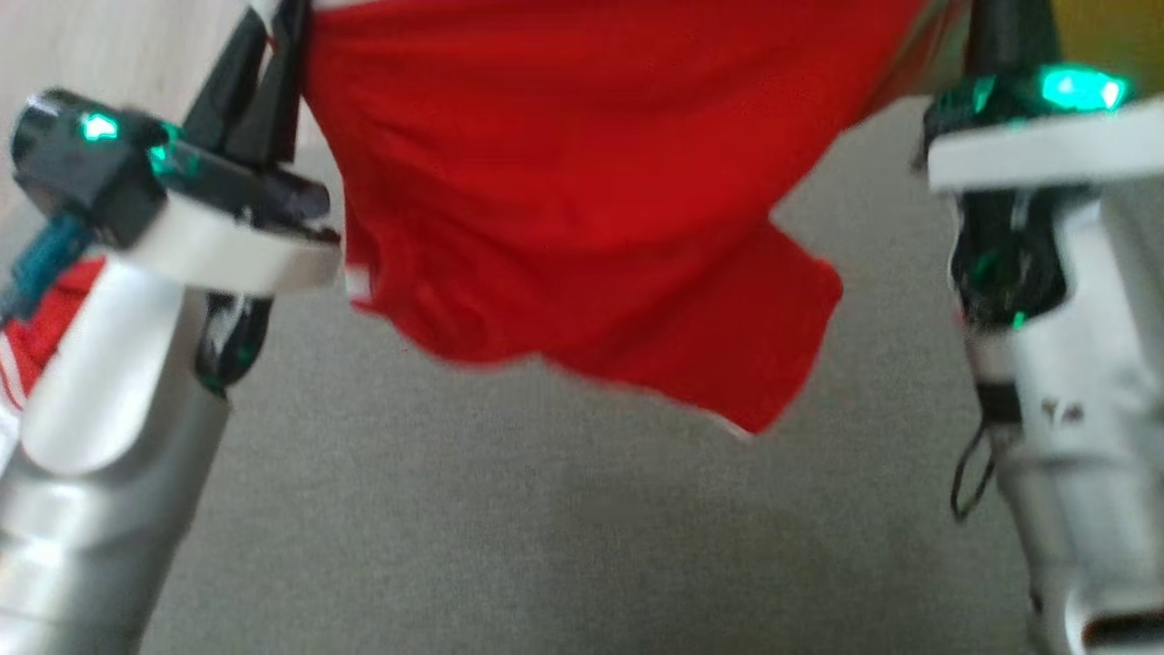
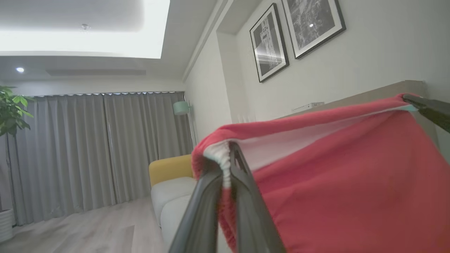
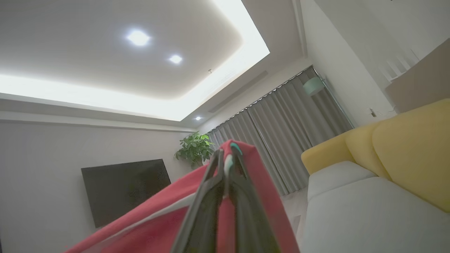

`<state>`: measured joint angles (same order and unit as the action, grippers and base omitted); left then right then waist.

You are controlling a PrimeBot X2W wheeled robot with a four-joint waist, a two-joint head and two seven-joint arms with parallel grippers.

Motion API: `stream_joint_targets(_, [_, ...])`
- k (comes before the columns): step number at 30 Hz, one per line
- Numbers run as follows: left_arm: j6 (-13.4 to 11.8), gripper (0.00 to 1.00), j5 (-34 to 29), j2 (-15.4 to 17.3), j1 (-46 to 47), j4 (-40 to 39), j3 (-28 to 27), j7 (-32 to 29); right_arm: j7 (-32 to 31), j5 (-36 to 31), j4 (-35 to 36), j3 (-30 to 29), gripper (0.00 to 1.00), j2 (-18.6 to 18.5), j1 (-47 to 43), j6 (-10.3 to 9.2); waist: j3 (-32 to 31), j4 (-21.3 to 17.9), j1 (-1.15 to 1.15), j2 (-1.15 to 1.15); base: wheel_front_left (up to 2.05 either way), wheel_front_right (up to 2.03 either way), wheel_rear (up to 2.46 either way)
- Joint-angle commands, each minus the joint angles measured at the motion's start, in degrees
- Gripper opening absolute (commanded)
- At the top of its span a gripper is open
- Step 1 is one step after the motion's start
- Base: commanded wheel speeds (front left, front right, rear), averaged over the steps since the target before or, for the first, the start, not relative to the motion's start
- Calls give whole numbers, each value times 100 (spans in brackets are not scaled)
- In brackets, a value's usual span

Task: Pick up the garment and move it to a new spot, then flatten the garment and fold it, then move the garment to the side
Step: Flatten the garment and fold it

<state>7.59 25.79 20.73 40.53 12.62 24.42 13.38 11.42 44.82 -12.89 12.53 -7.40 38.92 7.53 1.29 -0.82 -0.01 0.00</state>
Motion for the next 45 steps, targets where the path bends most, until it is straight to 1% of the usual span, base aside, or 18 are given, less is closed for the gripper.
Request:
stream_joint_targets(1, [-10,0,87,223,529,7,-181,-35,-44,-98,14,34,0,62,533,-4,378,-25,1,0,0,0,0])
stream_joint_targets(3, [-10,0,143,181,833,277,-199,-9,-30,-202,-273,-22,0,129,958,-4,693,-50,1,0,0,0,0])
stream_joint_targets(6, [-39,0,185,10,1363,819,-349,66,127,-457,-839,-99,0,197,1761,-4,1128,-82,1,0,0,0,0])
stream_joint_targets(10, [-46,0,-26,-178,2194,1390,-497,151,331,-713,-1520,-447,0,307,2770,-4,1536,-80,1,0,0,0,0])
stream_joint_targets(13, [-37,0,-145,-333,2628,1360,-811,158,353,-839,-1735,-728,0,370,3219,-4,1798,-50,1,0,0,0,0])
stream_joint_targets(15, [-28,0,-180,-443,2586,1394,-978,160,355,-918,-1779,-873,0,402,3165,-4,1844,-45,1,0,0,0,0])
stream_joint_targets(17, [-18,0,-389,-412,2306,1533,-783,160,356,-918,-1841,-805,0,424,2892,-4,1845,-62,1,0,0,0,0])
stream_joint_targets(18, [-15,0,-375,-444,2093,1631,-668,161,356,-887,-1854,-741,0,430,2700,-4,1818,-63,1,0,0,0,0])
stream_joint_targets(22, [-12,0,40,-567,1073,1989,-387,161,357,-572,-1956,-656,0,442,1680,-4,1712,-125,1,0,0,0,0])
stream_joint_targets(25, [-12,0,344,-701,235,2223,-225,161,357,-367,-1950,-470,0,446,789,-4,1587,-174,1,0,0,0,0])
stream_joint_targets(27, [-11,0,487,-805,-285,2327,-191,161,357,-203,-1903,-381,0,448,199,-4,1474,-202,1,0,0,0,0])
stream_joint_targets(33, [-11,0,624,-1133,-1669,2258,-218,162,357,206,-1621,-5,0,451,-1320,-4,1035,-227,1,0,0,0,0])
stream_joint_targets(35, [-11,0,663,-1223,-2029,2184,-338,162,357,304,-1549,119,0,441,-1709,-4,869,-225,1,0,0,0,0])
stream_joint_targets(40, [-10,0,633,-1364,-2835,1936,-407,162,357,643,-1353,242,0,335,-2513,-4,419,-198,1,0,0,0,0])
stream_joint_targets(41, [-10,0,633,-1364,-2835,1936,-407,162,357,643,-1353,242,0,335,-2513,-4,419,-198,1,0,0,0,0])
stream_joint_targets(45, [-10,0,647,-1442,-3405,1664,-317,162,357,897,-1106,495,0,151,-3007,-4,147,-166,1,0,0,0,0])
